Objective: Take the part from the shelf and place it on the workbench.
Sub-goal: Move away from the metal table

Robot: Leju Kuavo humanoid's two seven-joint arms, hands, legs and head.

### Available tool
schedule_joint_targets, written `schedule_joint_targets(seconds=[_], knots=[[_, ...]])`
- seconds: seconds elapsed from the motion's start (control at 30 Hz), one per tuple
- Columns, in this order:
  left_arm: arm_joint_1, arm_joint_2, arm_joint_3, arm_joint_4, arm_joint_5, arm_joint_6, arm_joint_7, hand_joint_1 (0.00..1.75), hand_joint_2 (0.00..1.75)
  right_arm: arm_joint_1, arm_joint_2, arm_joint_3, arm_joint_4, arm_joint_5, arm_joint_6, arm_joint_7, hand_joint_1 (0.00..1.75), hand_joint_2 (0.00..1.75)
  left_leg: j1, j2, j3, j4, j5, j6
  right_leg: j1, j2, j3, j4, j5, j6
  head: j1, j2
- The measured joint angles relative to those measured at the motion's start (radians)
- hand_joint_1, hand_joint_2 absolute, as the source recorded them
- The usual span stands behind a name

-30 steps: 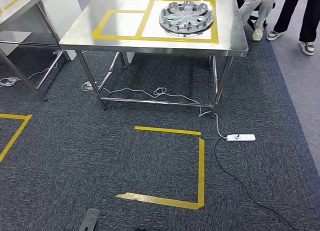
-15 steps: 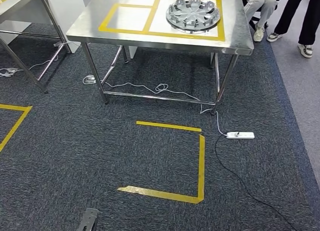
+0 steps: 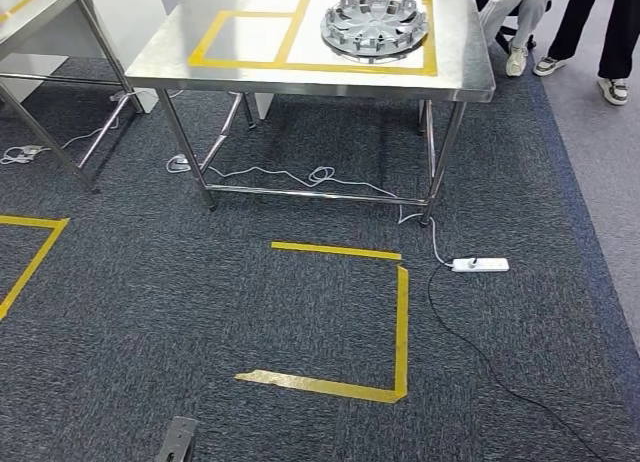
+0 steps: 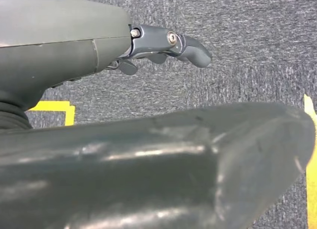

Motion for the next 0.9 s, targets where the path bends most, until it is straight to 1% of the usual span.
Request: schedule_joint_targets(seconds=[0.07, 0.1, 0.17, 0.23, 0.37, 0.5, 0.53, 0.63, 0.73, 0.8, 0.83, 0.87, 0.9], knots=[[0.0, 0.0, 0.0, 0.0, 0.0, 0.0, 0.0, 0.0, 0.0, 0.0, 0.0, 0.0, 0.0, -0.002, 0.001, 0.0, 0.0, 0.0, 0.001, 0.0, 0.0, -0.002, 0.003, -0.007, 0.001, 0.0, -0.001, 0.001, 0.001, -0.001, 0.0, 0.0], [0.0, 0.0, 0.0, 0.0, 0.0, 0.0, 0.0, 0.0, 0.0, 0.0, 0.0, 0.0, 0.0, -0.002, 0.002, 0.0, 0.0, 0.0, 0.001, 0.0, 0.0, -0.002, 0.004, -0.014, 0.001, 0.0, -0.002, 0.001, 0.001, -0.002, 0.0, 0.0], [0.0, 0.0, 0.0, 0.0, 0.0, 0.0, 0.0, 0.0, 0.0, 0.0, 0.0, 0.0, 0.0, -0.003, 0.003, 0.0, 0.0, 0.0, 0.003, 0.0, -0.001, -0.003, 0.004, -0.031, 0.002, 0.0, -0.004, 0.002, 0.002, -0.003, 0.0, 0.0], [0.001, 0.0, 0.0, 0.0, 0.0, 0.0, 0.0, 0.0, 0.0, 0.0, 0.0, 0.0, 0.0, -0.002, 0.003, 0.0, 0.0, 0.0, 0.005, 0.0, -0.002, -0.004, 0.004, -0.043, 0.003, 0.0, -0.005, 0.002, 0.002, -0.003, 0.0, 0.0], [0.001, -0.001, 0.0, 0.0, 0.0, 0.0, -0.001, 0.0, 0.0, 0.0, 0.0, 0.0, 0.0, 0.001, 0.003, 0.006, 0.0, 0.0, 0.004, 0.0, -0.005, -0.003, 0.004, -0.047, 0.002, 0.0, -0.006, 0.002, 0.003, -0.003, 0.001, 0.0], [0.001, -0.001, 0.0, 0.0, 0.0, 0.0, 0.0, 0.0, 0.0, 0.0, 0.0, 0.004, 0.0, 0.004, 0.001, 0.016, 0.0, 0.0, 0.001, 0.0, -0.007, 0.0, 0.004, -0.047, -0.001, 0.0, -0.006, 0.002, 0.004, -0.001, 0.001, 0.0], [0.001, -0.001, 0.0, 0.0, 0.0, 0.0, 0.0, 0.0, 0.0, 0.0, 0.0, 0.006, 0.0, 0.005, 0.0, 0.018, 0.0, 0.0, 0.0, 0.0, -0.008, 0.002, 0.003, -0.045, -0.003, 0.0, -0.006, 0.001, 0.005, 0.001, 0.001, 0.0], [0.001, 0.0, 0.0, 0.0, 0.0, 0.0, 0.0, 0.0, 0.0, 0.001, 0.0, 0.012, 0.0, 0.011, -0.005, 0.022, 0.0, 0.0, -0.004, -0.001, -0.013, 0.01, -0.001, -0.034, -0.007, -0.001, -0.007, -0.002, 0.009, 0.008, 0.0, 0.0], [0.001, 0.0, 0.001, 0.0, 0.0, -0.001, 0.0, 0.0, 0.0, 0.0, 0.0, 0.02, 0.0, 0.016, -0.01, 0.025, 0.0, 0.0, -0.005, -0.001, -0.017, 0.012, -0.001, -0.025, -0.008, -0.002, -0.005, -0.006, 0.012, 0.015, 0.0, 0.0], [0.001, -0.001, 0.001, 0.0, -0.001, -0.001, 0.0, 0.0, 0.0, -0.001, 0.0, 0.023, 0.0, 0.017, -0.01, 0.027, 0.0, 0.0, 0.0, -0.004, -0.012, -0.007, 0.011, -0.015, -0.007, -0.004, -0.008, -0.006, 0.008, 0.023, 0.001, 0.0], [0.0, -0.001, 0.001, 0.0, -0.001, -0.001, 0.0, 0.0, 0.0, -0.001, 0.0, 0.024, 0.0, 0.017, -0.01, 0.028, 0.0, 0.0, 0.003, -0.006, -0.009, -0.017, 0.018, -0.01, -0.006, -0.003, -0.017, 0.012, -0.008, 0.025, 0.002, 0.0], [0.0, -0.001, 0.001, 0.0, -0.001, -0.001, 0.0, 0.0, 0.0, -0.001, 0.0, 0.024, 0.0, 0.017, -0.011, 0.029, 0.0, 0.0, 0.006, -0.009, -0.008, -0.026, 0.025, -0.007, -0.005, -0.002, -0.036, 0.05, -0.034, 0.027, 0.004, 0.0], [0.0, -0.002, 0.001, 0.0, -0.001, -0.002, 0.0, 0.0, 0.0, -0.001, -0.001, 0.024, 0.0, 0.017, -0.011, 0.03, 0.0, 0.0, 0.005, -0.012, -0.01, -0.028, 0.027, -0.005, -0.005, -0.001, -0.063, 0.109, -0.069, 0.029, 0.005, 0.0]])
